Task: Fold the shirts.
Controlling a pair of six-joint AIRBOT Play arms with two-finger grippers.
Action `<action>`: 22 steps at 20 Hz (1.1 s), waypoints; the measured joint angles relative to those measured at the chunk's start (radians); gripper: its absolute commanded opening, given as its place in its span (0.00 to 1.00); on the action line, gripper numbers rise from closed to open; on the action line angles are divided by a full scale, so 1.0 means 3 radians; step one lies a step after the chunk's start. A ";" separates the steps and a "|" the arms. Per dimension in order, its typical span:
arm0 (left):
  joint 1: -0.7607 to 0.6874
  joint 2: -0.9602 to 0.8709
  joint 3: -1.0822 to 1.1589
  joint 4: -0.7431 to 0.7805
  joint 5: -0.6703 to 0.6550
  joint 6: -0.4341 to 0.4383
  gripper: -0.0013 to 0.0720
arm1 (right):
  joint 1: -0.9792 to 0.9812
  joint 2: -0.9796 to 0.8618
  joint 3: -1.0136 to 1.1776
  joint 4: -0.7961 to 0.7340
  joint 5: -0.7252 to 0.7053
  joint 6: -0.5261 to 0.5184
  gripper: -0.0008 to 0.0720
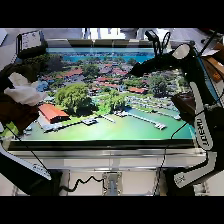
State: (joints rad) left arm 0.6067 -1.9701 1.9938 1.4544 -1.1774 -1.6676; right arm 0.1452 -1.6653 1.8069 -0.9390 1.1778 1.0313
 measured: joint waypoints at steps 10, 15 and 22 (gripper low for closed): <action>0.0004 -0.0540 0.0003 -0.0980 0.0061 0.0309 0.15 | 0.0114 0.0000 -0.0037 -0.0058 -0.0136 0.0061 0.60; -0.0216 -0.0603 0.0080 -0.1836 0.0088 0.0860 0.05 | 0.0118 0.0000 -0.0037 -0.0064 -0.0161 0.0062 0.60; -0.0970 -0.0565 0.0164 -0.2345 -0.0319 0.1308 0.05 | 0.0118 0.0000 -0.0037 -0.0086 -0.0425 0.0064 0.60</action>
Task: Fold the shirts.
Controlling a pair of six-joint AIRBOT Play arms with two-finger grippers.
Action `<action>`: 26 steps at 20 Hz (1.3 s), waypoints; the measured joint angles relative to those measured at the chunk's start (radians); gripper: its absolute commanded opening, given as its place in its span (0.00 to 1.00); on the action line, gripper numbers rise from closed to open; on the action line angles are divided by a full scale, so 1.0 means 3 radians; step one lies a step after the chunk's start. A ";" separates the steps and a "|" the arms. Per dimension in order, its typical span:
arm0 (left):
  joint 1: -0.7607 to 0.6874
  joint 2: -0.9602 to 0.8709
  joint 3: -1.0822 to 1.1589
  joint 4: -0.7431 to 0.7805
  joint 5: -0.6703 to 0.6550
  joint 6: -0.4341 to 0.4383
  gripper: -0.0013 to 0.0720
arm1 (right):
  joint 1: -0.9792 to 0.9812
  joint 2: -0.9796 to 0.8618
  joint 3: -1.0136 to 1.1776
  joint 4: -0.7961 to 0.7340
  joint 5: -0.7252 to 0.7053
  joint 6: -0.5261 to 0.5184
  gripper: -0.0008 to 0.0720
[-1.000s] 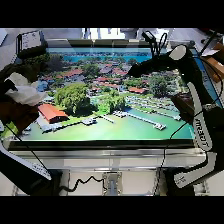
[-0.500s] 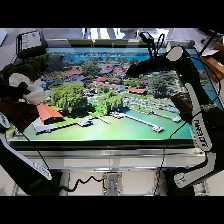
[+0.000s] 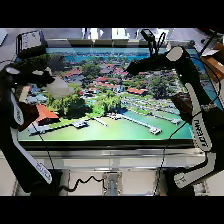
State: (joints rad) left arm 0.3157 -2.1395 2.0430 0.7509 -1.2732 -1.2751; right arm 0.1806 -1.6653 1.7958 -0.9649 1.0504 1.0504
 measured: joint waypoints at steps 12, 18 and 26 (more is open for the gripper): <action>-0.1989 0.0229 0.0001 -0.0401 -0.0220 0.0088 0.05 | 0.0000 0.0000 0.0000 -0.0746 -0.0233 0.0281 0.43; -0.2823 0.0238 -0.0027 -0.0413 -0.0286 -0.0014 0.25 | -0.0089 0.0000 0.0000 -0.1105 -0.0445 0.0575 0.43; -0.3128 0.0238 -0.0089 -0.0800 -0.0402 -0.0050 0.89 | -0.0491 -0.0008 -0.0011 -0.1194 -0.0122 0.0670 0.48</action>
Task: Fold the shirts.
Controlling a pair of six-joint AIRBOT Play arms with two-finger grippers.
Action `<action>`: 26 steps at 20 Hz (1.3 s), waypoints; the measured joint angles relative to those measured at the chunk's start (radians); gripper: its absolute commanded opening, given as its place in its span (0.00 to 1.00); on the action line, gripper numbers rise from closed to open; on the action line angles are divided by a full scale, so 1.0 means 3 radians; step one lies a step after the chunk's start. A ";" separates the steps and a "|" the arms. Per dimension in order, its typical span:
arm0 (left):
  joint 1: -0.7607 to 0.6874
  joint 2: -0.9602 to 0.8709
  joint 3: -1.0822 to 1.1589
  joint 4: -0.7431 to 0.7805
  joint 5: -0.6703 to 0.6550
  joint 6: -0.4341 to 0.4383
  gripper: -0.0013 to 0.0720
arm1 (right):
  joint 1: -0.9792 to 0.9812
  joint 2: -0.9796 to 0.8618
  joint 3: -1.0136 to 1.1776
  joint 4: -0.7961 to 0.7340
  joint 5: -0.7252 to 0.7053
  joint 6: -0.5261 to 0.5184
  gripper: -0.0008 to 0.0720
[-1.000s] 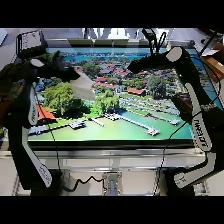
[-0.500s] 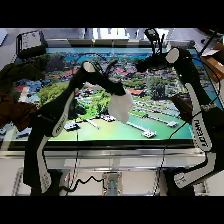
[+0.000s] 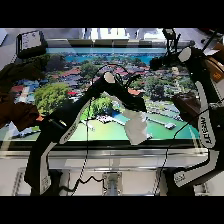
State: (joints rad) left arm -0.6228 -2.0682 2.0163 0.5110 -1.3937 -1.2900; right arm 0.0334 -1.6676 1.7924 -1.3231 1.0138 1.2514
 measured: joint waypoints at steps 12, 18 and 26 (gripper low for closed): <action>0.1240 0.0047 0.0205 0.0738 0.0331 -0.0033 0.89 | -0.0098 -0.0057 -0.0739 0.0487 0.0730 -0.0378 0.66; 0.1439 0.0048 0.0202 0.1960 0.0902 -0.0079 0.88 | -0.0098 -0.0060 -0.1203 0.0579 0.1059 -0.0434 0.66; 0.1469 0.0045 0.0020 0.2350 0.1133 -0.0114 0.88 | 0.0055 -0.0055 -0.1324 0.1016 0.1729 -0.0504 0.65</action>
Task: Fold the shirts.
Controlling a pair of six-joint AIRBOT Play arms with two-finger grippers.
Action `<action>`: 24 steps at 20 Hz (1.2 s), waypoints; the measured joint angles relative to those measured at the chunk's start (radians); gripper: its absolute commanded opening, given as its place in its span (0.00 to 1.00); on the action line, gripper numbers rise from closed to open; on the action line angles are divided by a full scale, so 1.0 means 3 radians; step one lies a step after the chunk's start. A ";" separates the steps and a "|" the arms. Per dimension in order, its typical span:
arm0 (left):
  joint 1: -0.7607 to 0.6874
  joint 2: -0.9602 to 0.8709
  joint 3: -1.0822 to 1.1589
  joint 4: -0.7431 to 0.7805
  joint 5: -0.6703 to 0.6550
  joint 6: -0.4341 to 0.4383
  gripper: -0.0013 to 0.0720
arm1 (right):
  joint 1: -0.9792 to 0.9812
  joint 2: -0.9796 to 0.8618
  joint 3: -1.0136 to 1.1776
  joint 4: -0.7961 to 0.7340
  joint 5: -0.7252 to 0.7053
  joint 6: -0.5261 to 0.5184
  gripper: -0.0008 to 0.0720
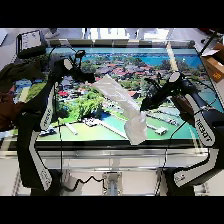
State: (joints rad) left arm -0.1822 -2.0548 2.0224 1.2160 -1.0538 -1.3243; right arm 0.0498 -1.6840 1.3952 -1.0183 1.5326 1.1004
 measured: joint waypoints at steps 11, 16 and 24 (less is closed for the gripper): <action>0.0001 0.0000 -0.0023 0.0056 0.0112 0.0003 0.88 | 0.0900 0.0001 -0.0394 -0.0187 -0.0529 -0.0216 0.06; 0.0004 -0.0004 -0.0024 0.0060 0.0136 0.0003 0.88 | 0.0961 0.0001 -0.0259 -0.1183 -0.1284 0.0088 0.06; 0.0000 -0.0013 -0.0027 0.0041 0.0117 -0.0047 0.88 | 0.0893 0.0001 0.0539 -0.1874 -0.2221 0.0565 0.79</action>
State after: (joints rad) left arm -0.1822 -2.0586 2.0144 1.2282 -1.0187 -1.3384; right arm 0.3176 -1.6836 1.5570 -1.5806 0.8661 1.2697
